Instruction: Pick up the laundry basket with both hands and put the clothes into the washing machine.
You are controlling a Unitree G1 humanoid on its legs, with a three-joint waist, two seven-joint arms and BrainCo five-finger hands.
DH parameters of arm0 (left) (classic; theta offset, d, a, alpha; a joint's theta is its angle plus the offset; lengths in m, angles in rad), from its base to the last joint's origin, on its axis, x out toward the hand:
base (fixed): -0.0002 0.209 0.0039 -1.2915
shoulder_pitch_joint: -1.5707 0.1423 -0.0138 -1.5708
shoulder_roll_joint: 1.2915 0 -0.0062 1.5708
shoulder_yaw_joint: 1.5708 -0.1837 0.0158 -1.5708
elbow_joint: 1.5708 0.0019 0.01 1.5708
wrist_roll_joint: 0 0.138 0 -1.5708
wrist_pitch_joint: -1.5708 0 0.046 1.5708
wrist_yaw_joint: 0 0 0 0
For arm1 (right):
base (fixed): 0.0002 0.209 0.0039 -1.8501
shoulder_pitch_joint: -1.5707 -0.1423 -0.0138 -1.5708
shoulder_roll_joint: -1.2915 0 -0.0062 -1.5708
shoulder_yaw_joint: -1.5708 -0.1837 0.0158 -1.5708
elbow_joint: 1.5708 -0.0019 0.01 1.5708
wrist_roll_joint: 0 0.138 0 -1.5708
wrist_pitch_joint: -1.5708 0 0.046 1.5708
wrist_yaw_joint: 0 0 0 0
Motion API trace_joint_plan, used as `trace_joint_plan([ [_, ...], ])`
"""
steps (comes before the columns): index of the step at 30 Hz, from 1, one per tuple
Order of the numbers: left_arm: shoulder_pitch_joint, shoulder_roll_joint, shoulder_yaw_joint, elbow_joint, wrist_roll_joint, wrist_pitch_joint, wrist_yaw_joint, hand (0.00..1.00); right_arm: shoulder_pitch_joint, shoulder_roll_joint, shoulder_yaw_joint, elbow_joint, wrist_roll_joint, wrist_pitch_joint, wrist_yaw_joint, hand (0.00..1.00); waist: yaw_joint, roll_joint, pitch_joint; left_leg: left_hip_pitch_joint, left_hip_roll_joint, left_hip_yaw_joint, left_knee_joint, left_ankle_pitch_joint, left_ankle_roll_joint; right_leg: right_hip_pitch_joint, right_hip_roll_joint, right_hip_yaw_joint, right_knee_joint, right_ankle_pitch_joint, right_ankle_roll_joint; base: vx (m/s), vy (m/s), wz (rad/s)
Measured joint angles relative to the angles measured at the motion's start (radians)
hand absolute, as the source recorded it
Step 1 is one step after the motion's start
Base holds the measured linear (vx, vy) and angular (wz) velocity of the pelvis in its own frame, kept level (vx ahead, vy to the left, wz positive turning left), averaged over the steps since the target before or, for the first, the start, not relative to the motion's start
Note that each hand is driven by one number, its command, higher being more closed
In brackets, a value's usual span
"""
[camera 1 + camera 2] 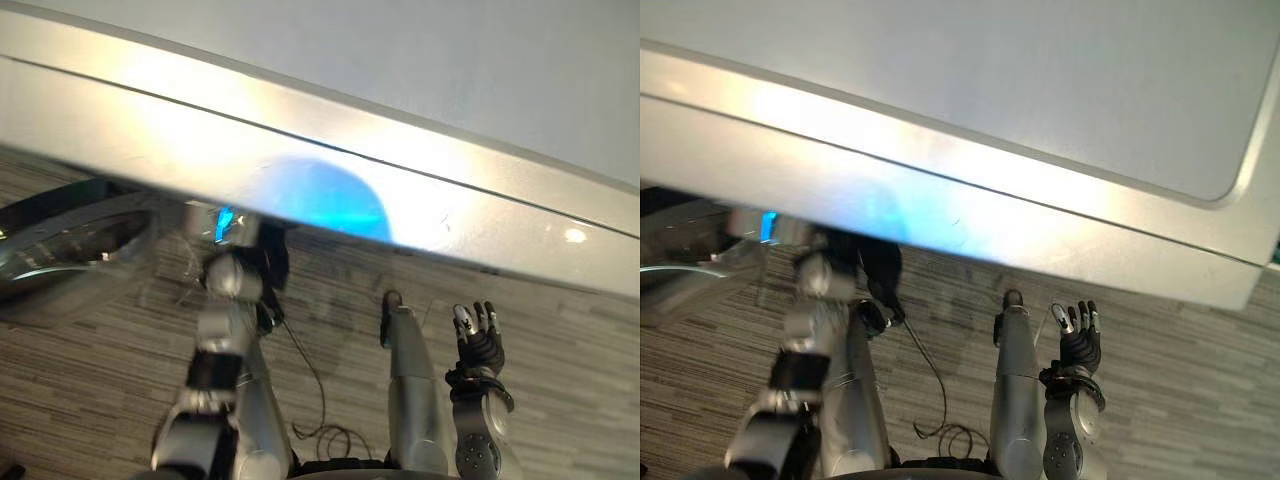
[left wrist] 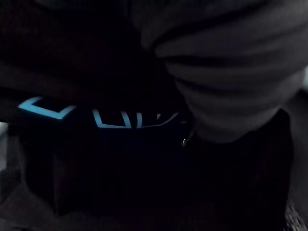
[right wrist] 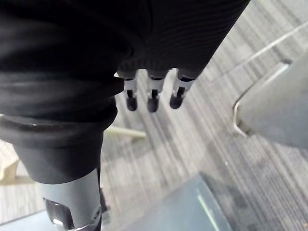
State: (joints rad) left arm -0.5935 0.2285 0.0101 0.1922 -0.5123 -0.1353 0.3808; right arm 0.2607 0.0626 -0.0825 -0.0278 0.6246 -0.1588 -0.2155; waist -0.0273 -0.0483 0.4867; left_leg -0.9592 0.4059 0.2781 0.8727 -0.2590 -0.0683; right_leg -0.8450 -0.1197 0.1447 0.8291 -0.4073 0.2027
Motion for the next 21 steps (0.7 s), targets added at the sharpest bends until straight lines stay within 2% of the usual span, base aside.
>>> trace_joint_plan([
  [1,-0.087,0.054,-0.001,0.015,-0.021,-0.006,0.009,1.00,0.001,0.000,0.001,0.000,0.004,-0.013,0.000,0.00,-0.018,0.000,0.014,-0.021,0.005,0.000,0.001,0.000,0.000,-0.017,0.004,0.001,-0.007,0.004,0.004,0.00,0.001,-0.19],
  [3,-0.210,0.106,-0.009,0.053,-0.036,-0.012,0.016,1.00,0.002,0.000,0.000,0.003,0.007,-0.027,0.000,0.00,-0.021,0.000,0.025,-0.040,0.018,0.012,-0.001,0.001,0.001,-0.036,0.017,0.015,-0.033,0.026,0.012,0.03,0.018,-0.26],
  [6,-0.362,0.175,-0.082,0.157,-0.070,-0.019,0.009,1.00,0.001,0.000,0.005,0.006,0.013,-0.031,0.004,0.00,-0.021,-0.001,0.032,-0.042,0.040,0.048,0.000,0.001,0.001,-0.049,0.033,0.046,-0.066,0.055,0.027,0.06,0.020,-0.29],
  [10,-0.487,0.252,-0.233,0.214,-0.157,-0.037,-0.049,1.00,-0.001,-0.001,0.003,0.023,0.037,-0.031,0.025,0.00,-0.021,-0.008,0.036,-0.040,0.059,0.077,0.000,0.001,0.001,-0.055,0.042,0.057,-0.076,0.067,0.026,0.09,-0.002,-0.08],
  [12,-0.505,0.268,-0.303,0.208,-0.165,-0.049,-0.077,1.00,0.000,-0.001,-0.003,0.024,0.046,-0.031,0.030,0.00,-0.008,-0.011,0.039,-0.038,0.064,0.078,-0.001,0.001,0.002,-0.090,0.051,0.056,0.003,0.086,0.021,0.12,-0.051,0.11],
  [13,-0.519,0.281,-0.330,0.213,-0.182,-0.049,-0.076,1.00,0.001,-0.001,-0.007,0.020,0.046,-0.031,0.045,0.00,-0.007,-0.007,0.042,-0.039,0.073,0.072,-0.004,0.001,0.002,-0.172,0.069,0.060,0.115,0.112,0.005,0.10,-0.099,0.07],
  [14,-0.531,0.301,-0.336,0.207,-0.193,-0.050,-0.077,1.00,-0.002,-0.002,-0.011,0.017,0.046,-0.034,0.049,0.00,0.006,-0.009,0.043,-0.041,0.087,0.085,-0.006,0.001,0.002,-0.231,0.102,0.063,0.120,0.083,-0.016,0.06,-0.113,0.02],
  [15,-0.534,0.333,-0.330,0.200,-0.214,-0.064,-0.069,1.00,-0.013,-0.016,-0.024,0.012,0.050,-0.035,0.056,0.00,0.013,-0.008,0.050,-0.045,0.083,0.095,0.007,0.000,-0.001,-0.228,0.120,0.077,-0.037,0.177,-0.052,0.03,-0.109,-0.13],
  [17,-0.534,0.380,-0.340,0.201,-0.247,-0.081,-0.046,1.00,-0.015,-0.058,-0.030,0.010,0.055,-0.029,0.065,0.00,0.013,-0.009,0.052,-0.047,0.088,0.094,-0.001,0.003,-0.004,-0.244,0.127,0.074,-0.027,0.186,-0.060,-0.01,-0.058,-0.07],
  [19,-0.537,0.412,-0.332,0.201,-0.240,-0.096,0.006,1.00,-0.012,-0.072,-0.063,-0.001,0.055,-0.033,0.065,0.00,-0.014,-0.011,0.053,-0.058,0.088,0.091,0.005,0.003,-0.004,-0.247,0.126,0.071,-0.024,0.191,-0.057,-0.03,0.008,0.04],
  [21,-0.557,0.413,-0.322,0.201,-0.199,-0.113,0.091,1.00,0.010,-0.085,-0.091,-0.017,0.055,-0.047,0.065,0.00,-0.020,-0.011,0.053,-0.075,0.084,0.090,0.014,0.003,-0.003,-0.259,0.123,0.076,-0.031,0.203,-0.053,-0.02,0.047,-0.02],
])
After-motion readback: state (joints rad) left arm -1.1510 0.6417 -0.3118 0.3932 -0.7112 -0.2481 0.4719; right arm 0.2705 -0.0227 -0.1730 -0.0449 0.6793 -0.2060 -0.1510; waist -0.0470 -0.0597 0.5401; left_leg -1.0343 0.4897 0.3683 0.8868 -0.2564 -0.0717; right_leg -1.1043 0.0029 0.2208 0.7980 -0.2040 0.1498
